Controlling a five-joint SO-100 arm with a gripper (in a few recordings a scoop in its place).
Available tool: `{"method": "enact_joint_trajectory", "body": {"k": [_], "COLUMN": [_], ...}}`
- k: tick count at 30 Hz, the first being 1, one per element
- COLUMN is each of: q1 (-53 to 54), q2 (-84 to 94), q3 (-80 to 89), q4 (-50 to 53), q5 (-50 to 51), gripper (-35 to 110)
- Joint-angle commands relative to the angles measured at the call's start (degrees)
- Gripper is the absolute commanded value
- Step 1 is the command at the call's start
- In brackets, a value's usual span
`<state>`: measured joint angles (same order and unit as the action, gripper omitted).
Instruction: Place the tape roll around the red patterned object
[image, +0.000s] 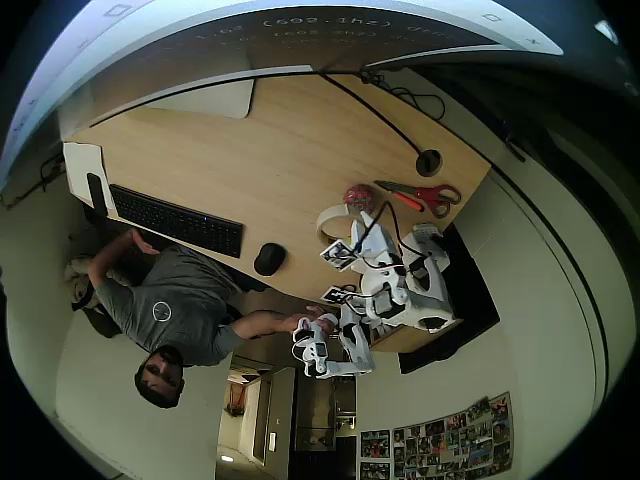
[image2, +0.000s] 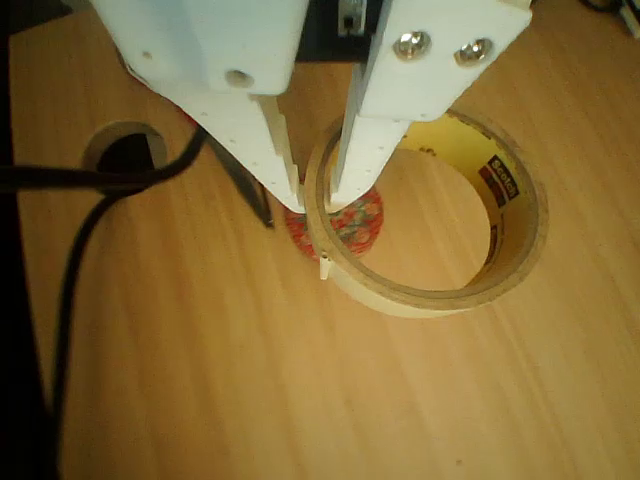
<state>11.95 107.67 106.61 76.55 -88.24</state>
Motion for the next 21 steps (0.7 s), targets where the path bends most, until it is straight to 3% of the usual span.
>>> {"method": "enact_joint_trajectory", "body": {"k": [1,21], "q1": [3.5,8.7], "q2": [3.3,6.0], "q3": [1.1,7.1], "q4": [1.4,0.6], "q5": [-2.4,-5.7], "gripper": [0,0]}}
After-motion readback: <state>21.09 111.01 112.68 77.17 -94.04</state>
